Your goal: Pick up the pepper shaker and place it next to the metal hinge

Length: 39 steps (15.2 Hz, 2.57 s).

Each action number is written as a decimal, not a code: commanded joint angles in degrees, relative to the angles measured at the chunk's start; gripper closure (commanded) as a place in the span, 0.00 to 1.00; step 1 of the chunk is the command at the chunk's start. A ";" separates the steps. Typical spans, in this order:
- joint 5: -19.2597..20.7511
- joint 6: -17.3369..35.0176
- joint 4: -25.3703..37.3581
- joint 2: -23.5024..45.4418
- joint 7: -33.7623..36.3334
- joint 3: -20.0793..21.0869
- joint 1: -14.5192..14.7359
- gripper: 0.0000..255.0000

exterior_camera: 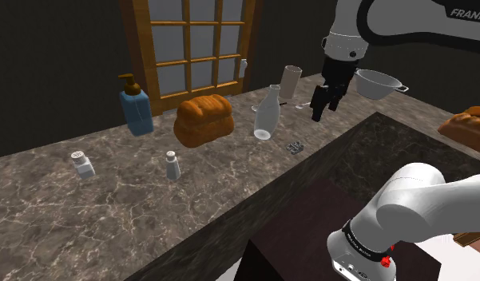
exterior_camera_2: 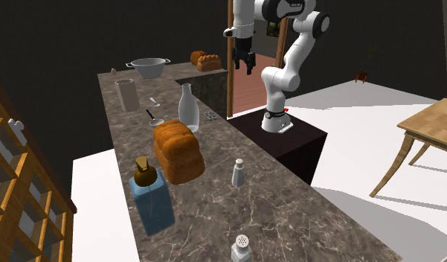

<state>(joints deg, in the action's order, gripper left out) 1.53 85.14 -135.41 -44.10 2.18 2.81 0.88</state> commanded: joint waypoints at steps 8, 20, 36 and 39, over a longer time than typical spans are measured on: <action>-4.32 8.98 0.48 8.11 9.14 7.56 1.76 0.00; -3.65 22.22 10.07 28.98 25.57 19.72 2.62 0.00; 15.52 24.75 41.49 66.30 49.32 25.31 11.06 0.00; 17.47 24.40 45.79 70.55 50.87 24.58 13.03 0.00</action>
<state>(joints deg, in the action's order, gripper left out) 18.46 109.33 -90.41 25.41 52.58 27.60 13.48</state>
